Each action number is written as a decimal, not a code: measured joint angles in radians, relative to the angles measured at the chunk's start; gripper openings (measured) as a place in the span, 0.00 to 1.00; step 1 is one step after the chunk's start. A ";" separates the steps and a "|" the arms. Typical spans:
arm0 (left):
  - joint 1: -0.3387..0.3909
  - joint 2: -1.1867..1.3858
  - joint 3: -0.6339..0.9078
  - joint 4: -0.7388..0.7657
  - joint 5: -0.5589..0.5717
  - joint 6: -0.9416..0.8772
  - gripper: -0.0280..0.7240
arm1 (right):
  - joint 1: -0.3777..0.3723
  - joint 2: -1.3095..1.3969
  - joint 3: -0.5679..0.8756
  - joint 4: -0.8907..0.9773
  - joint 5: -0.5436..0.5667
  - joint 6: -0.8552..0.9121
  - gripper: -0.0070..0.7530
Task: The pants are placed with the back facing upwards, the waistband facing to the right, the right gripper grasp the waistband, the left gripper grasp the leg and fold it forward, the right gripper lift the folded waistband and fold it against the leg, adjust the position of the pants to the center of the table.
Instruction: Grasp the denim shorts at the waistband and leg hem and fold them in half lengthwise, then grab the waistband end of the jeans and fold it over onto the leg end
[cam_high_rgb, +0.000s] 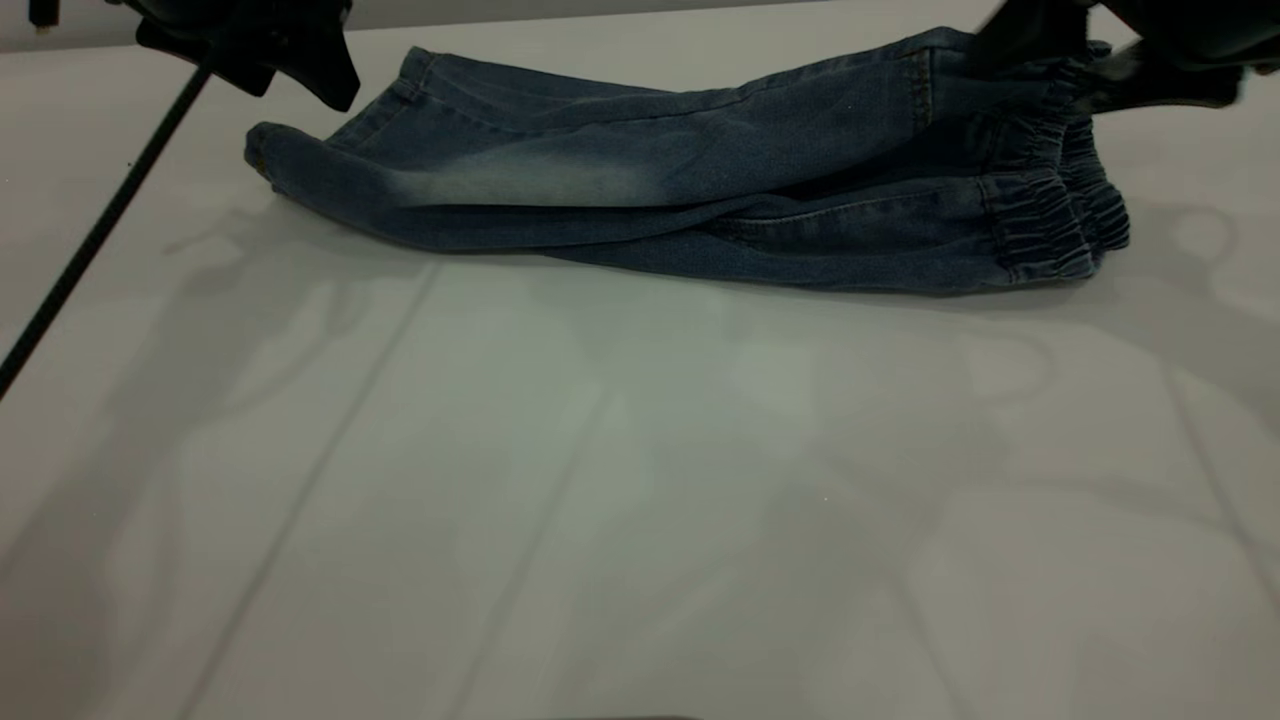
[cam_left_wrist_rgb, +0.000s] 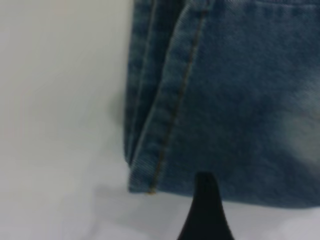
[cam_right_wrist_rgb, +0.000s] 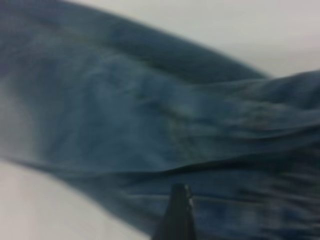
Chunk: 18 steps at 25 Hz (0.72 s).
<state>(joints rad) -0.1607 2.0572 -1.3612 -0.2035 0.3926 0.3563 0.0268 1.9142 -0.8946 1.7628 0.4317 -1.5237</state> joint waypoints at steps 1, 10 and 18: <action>-0.001 0.000 -0.014 -0.013 0.037 0.001 0.71 | 0.000 0.000 0.000 -0.004 0.019 -0.001 0.79; -0.104 0.000 -0.033 -0.081 0.124 0.033 0.71 | 0.000 0.000 0.001 0.037 -0.019 -0.021 0.79; -0.257 0.056 -0.038 -0.088 0.064 0.035 0.71 | 0.000 0.000 0.001 0.048 -0.231 -0.016 0.79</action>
<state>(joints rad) -0.4181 2.1137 -1.3993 -0.2913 0.4567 0.3911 0.0268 1.9142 -0.8939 1.8103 0.2010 -1.5399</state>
